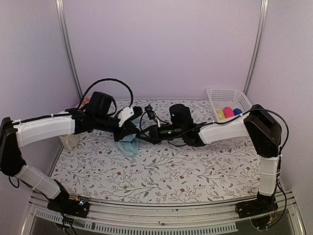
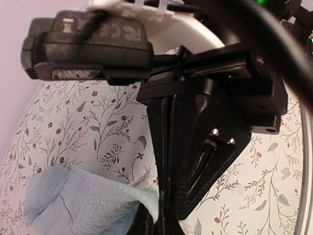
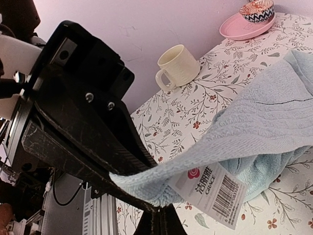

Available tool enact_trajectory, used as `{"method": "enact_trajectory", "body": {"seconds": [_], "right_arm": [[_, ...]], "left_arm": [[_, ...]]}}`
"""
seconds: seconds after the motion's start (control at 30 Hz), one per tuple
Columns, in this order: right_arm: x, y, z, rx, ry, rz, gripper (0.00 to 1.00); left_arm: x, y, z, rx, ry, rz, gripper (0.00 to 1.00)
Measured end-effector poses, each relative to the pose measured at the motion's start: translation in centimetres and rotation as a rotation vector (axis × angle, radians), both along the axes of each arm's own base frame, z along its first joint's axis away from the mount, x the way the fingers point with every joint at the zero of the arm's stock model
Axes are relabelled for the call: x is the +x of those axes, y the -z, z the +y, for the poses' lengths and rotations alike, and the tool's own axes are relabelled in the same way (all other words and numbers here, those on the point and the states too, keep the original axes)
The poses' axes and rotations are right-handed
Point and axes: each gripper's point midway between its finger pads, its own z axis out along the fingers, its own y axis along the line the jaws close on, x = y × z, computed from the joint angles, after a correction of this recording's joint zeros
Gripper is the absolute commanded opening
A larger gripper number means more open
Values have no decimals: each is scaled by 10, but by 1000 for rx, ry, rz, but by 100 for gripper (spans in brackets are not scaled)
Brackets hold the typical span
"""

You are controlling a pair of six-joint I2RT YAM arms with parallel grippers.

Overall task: Roll the towels
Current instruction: Move the towel to the center of the board, then adjust the towel at the center of the board.

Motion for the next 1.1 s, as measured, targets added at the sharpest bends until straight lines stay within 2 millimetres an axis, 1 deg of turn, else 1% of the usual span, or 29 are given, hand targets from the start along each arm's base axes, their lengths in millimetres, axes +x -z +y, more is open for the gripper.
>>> {"method": "enact_trajectory", "body": {"seconds": [0.2, 0.3, 0.4, 0.53, 0.57, 0.6, 0.63, 0.67, 0.73, 0.83, 0.93, 1.0, 1.1], "right_arm": [[0, 4, -1, -9, 2, -11, 2], [1, 15, -5, -39, 20, -13, 2], [2, 28, -13, -88, 49, -11, 2], [2, 35, -27, -148, 98, -18, 3], [2, 36, -31, -161, 108, -22, 15], [2, 36, -34, -172, 116, -27, 40], [2, 36, -37, -184, 126, -33, 59], [2, 36, -39, -193, 136, -39, 66], [3, 33, -45, -215, 148, -72, 72], [2, 28, -54, -244, 153, -142, 72], [2, 21, -59, -269, 145, -221, 62], [2, 17, -59, -270, 131, -249, 58], [-2, 11, -49, -248, 80, -241, 58]], "left_arm": [[3, 0, 1, 6, -18, -7, 0], [5, 1, 2, 10, -31, -16, 0], [8, 0, 4, 15, -46, -27, 0], [10, -1, 5, 15, -54, -37, 0], [11, -1, 5, 15, -55, -38, 0], [10, -1, 4, 16, -54, -37, 0], [10, -1, 4, 15, -52, -37, 0], [9, -1, 4, 13, -47, -35, 0], [7, -1, 3, 10, -35, -33, 0], [3, -1, 1, 7, -12, -25, 0], [-1, -2, 1, 4, 1, -18, 0], [-2, -4, 1, -1, 6, -18, 0], [-3, -4, 0, -5, 14, -13, 0]]}}
